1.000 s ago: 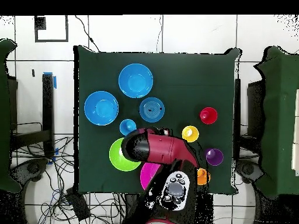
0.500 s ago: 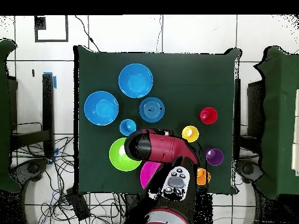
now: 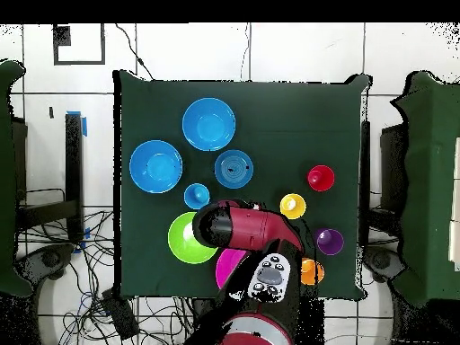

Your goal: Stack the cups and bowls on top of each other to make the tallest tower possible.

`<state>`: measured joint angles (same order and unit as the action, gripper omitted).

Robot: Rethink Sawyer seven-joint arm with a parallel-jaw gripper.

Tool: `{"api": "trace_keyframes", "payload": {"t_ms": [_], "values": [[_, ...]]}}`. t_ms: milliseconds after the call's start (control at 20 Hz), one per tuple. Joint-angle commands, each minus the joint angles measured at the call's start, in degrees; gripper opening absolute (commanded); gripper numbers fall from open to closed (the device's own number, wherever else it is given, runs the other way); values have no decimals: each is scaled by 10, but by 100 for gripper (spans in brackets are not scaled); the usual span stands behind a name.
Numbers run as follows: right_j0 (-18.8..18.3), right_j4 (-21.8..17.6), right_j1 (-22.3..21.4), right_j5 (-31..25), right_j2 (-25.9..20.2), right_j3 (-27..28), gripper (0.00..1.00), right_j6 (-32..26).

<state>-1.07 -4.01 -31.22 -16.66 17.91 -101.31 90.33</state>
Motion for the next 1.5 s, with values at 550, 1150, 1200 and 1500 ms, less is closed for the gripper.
{"api": "trace_keyframes", "payload": {"t_ms": [550, 1150, 1200, 1500], "values": [[-1, -7, 28, 43, -42, 31, 100, 84], [31, -1, 39, 37, 6, 44, 100, 110], [36, -2, 42, 37, 14, 48, 100, 112], [26, -8, 57, 73, 20, 45, 100, 110]]}}
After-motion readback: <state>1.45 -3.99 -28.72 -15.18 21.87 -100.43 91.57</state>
